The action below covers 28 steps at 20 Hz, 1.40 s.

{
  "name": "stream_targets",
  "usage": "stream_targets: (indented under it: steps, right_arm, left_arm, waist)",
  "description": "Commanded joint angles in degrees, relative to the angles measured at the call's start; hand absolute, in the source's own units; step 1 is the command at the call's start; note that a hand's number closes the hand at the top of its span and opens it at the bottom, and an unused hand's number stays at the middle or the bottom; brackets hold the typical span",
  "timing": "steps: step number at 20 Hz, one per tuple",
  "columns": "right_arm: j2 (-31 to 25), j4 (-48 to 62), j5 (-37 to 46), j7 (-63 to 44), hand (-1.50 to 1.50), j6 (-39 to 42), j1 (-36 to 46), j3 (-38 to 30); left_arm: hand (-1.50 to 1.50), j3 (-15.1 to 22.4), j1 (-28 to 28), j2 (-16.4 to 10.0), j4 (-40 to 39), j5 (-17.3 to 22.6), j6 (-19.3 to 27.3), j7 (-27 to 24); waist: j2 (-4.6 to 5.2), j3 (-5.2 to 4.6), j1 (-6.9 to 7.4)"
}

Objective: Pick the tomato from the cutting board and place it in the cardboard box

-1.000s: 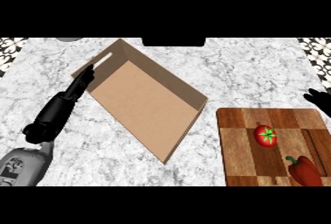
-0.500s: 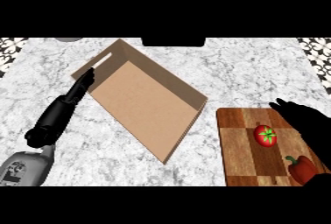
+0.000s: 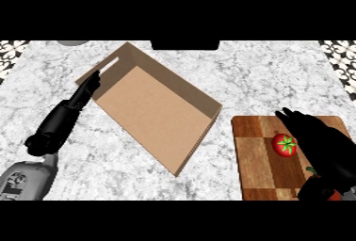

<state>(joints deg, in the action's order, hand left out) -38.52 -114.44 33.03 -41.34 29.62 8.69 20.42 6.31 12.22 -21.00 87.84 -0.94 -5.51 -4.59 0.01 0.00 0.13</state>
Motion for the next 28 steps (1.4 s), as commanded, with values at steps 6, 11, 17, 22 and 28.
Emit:
stream_targets:
  steps: [6,11,17,22,28]
  right_arm:
    - [5.9,9.0,9.7,6.3,-1.50,0.6,1.5,-1.0]
    - [4.5,11.1,12.7,9.7,-1.50,0.2,-1.2,-4.0]
    - [9.5,18.3,18.1,16.6,-1.50,-5.4,-1.9,-2.7]
    - [10.2,14.0,17.0,16.7,-1.50,2.4,-2.0,-6.7]
    - [11.8,18.4,23.1,18.2,-1.50,-1.0,-2.7,-8.2]
  left_arm:
    - [0.00,-2.6,-0.8,1.8,5.3,-1.2,-2.4,4.5]
    - [0.00,-5.7,-2.4,1.0,1.0,-1.1,-5.1,-1.4]
    - [0.00,-3.5,0.3,5.5,-0.6,-5.5,-3.4,0.2]
    - [0.00,-7.3,-0.7,4.3,-3.0,-5.4,-6.2,-4.2]
    - [0.00,-6.8,0.3,6.5,-0.2,-6.2,-6.7,0.7]
  waist:
    - [-0.02,0.02,0.13]
    - [-0.02,0.00,-0.07]
    - [0.03,0.02,-0.14]
    - [-0.02,-0.01,-0.20]
    - [-0.03,0.00,-0.20]
